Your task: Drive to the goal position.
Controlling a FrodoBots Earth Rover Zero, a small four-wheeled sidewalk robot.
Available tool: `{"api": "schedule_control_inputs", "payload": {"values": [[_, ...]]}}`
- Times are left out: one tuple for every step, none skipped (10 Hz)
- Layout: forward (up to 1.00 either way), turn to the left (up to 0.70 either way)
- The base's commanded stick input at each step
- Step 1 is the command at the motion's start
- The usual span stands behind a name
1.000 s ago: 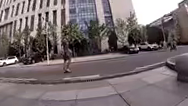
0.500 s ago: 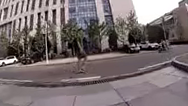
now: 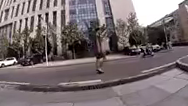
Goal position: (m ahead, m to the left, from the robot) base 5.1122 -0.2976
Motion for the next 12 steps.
{"api": "schedule_control_inputs", "payload": {"values": [[0.00,0.45],[0.00,0.45],[0.00,0.45],[0.00,0.45],[0.00,0.45],[0.00,0.45],[0.00,0.45],[0.00,0.45],[0.00,0.45],[0.00,0.45],[0.00,0.45],[0.00,0.45]]}}
